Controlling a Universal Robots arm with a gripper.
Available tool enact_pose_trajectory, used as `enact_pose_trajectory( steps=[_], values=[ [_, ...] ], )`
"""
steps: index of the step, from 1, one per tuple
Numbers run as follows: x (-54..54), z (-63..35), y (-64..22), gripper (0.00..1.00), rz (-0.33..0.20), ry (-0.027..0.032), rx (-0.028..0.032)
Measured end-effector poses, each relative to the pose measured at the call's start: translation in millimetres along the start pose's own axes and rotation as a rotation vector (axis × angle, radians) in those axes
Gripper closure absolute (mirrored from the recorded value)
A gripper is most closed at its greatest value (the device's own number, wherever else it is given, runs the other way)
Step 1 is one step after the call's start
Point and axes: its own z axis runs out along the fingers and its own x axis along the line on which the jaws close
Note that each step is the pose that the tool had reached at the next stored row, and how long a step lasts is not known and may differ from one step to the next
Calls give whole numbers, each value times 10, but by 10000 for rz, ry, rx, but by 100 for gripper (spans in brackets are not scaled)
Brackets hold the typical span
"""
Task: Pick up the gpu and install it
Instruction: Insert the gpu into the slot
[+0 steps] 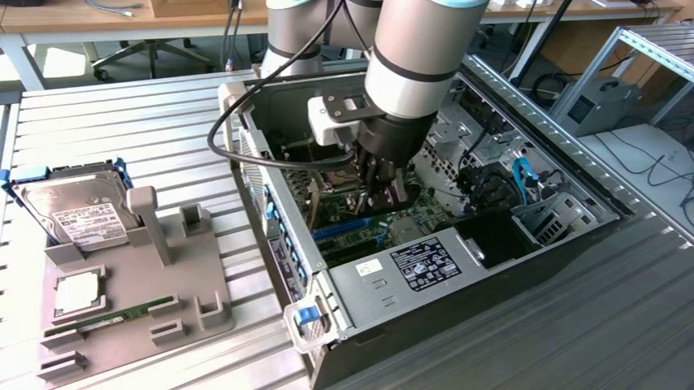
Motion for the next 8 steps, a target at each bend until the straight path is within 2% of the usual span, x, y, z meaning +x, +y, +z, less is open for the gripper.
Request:
enact_pose_trajectory(
  steps=[8],
  values=[
    [1, 19, 1, 73, 0, 0, 0]
  ],
)
